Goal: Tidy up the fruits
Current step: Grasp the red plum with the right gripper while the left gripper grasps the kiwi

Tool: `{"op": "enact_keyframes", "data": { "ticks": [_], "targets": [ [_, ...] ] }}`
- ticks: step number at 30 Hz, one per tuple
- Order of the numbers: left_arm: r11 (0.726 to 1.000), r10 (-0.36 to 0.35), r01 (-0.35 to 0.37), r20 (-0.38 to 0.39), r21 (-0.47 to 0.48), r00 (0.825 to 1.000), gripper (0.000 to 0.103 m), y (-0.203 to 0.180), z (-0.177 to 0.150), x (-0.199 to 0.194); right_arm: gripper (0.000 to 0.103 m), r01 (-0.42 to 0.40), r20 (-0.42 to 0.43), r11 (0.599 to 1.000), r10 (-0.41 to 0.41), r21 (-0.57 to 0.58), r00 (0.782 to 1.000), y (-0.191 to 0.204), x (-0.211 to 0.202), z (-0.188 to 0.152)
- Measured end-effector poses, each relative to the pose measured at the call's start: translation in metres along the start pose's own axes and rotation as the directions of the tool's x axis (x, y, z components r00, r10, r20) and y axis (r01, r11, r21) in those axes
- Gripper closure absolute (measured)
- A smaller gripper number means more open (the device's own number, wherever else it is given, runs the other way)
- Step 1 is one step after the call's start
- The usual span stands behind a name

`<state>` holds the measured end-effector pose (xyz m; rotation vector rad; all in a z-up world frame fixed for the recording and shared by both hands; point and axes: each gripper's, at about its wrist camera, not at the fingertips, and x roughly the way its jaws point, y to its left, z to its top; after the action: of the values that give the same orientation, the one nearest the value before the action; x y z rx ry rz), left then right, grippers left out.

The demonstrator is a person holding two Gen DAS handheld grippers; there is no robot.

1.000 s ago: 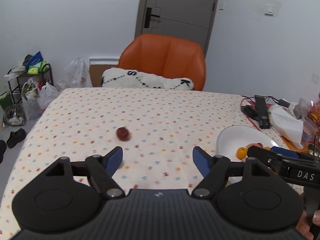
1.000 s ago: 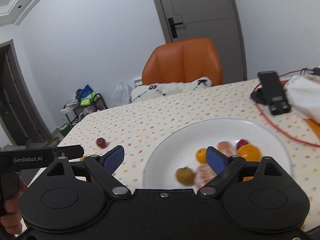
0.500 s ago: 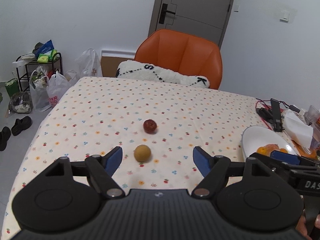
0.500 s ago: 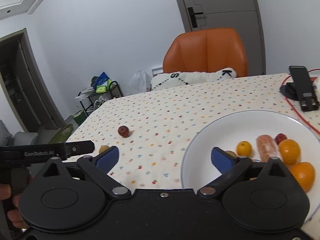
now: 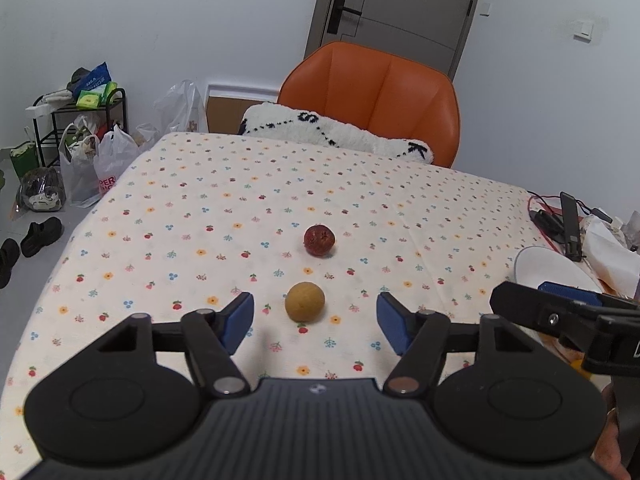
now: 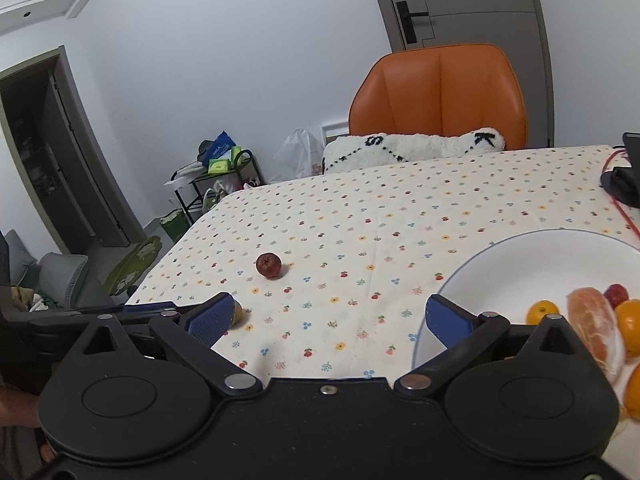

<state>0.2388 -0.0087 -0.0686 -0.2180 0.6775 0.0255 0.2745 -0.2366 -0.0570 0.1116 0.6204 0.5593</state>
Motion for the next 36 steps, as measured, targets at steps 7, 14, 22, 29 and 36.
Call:
{"op": "enact_keyframes", "data": {
  "ticks": [7,14,22,29,36],
  "targets": [
    [1.000,-0.003,0.003,-0.021,-0.006,1.000,0.052,0.002,0.000,0.017,0.000,-0.014,-0.011,1.000,0.014,-0.003,1.000,0.003,0.012,0.004],
    [1.000,-0.023,0.023,-0.043,-0.017,0.999,0.075,0.007,0.000,0.030,0.000,-0.025,-0.024,0.999,0.024,-0.023,0.999,0.009,0.025,0.007],
    [0.999,-0.019,0.017,-0.040,-0.031,0.999,0.080,0.019,0.001,0.032,0.001,-0.044,-0.044,0.998,0.043,-0.039,0.998,0.020,0.046,0.010],
    [0.999,-0.002,0.000,-0.023,-0.047,1.000,0.080,0.037,0.009,0.026,0.010,-0.064,-0.052,0.997,0.062,-0.051,0.997,0.030,0.063,0.014],
    [0.998,0.019,-0.020,-0.013,-0.067,1.000,0.080,0.055,0.015,0.023,0.027,-0.076,-0.067,0.995,0.072,-0.068,0.995,0.041,0.083,0.017]
  ]
}}
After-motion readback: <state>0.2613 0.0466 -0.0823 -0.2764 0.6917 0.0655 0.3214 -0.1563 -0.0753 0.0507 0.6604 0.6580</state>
